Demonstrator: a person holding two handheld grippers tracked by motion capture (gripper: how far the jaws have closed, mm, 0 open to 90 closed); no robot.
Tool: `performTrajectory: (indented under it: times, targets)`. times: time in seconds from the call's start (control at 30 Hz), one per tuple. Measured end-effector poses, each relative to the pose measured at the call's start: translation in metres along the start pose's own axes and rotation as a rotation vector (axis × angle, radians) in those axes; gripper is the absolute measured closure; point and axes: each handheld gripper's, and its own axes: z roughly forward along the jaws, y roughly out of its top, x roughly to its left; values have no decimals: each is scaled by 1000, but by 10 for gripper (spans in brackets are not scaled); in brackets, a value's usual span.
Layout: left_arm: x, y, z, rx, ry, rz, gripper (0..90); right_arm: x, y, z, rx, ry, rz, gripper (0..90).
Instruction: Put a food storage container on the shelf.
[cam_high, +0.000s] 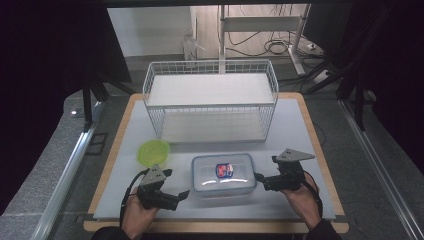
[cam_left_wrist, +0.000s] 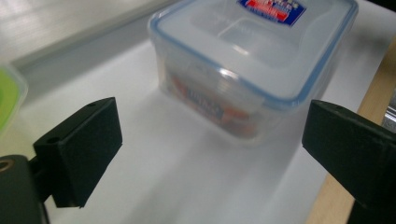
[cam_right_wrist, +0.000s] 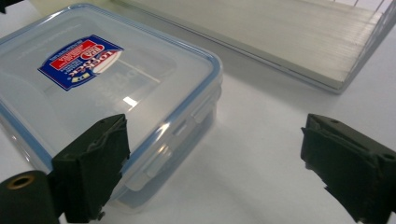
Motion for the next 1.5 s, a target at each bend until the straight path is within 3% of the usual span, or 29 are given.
performTrajectory:
  times: [0.2,0.4,0.57,0.67,0.7,0.73,0.87,0.97,1.07,1.3,1.37,1.5]
  targets:
    - [5,17,13,2,-67,-67,38,6,7,5,23,48,9,40]
    - [10,23,35,63,-126,-131,26,12,9,15,89,99,29,15]
    - [11,25,50,114,-164,-157,7,11,11,25,145,160,56,11]
    - [16,25,58,127,-230,-207,1,8,13,32,168,212,102,23]
    - [16,25,58,127,-230,-207,1,6,14,35,177,235,118,27]
    - [19,24,64,141,-274,-227,0,5,14,39,187,267,139,29]
    - [27,23,69,141,-301,-289,0,1,14,48,222,343,209,33]
    - [28,21,70,153,-320,-332,0,-1,13,50,232,363,234,43]
    - [25,24,66,183,-316,-324,17,-2,13,46,243,364,246,74]
    - [23,20,52,153,-330,-319,199,-2,8,37,247,372,276,133]
    - [22,18,46,130,-326,-294,237,-3,4,30,230,379,291,223]
    - [19,15,36,91,-322,-299,343,-5,0,18,178,386,342,339]
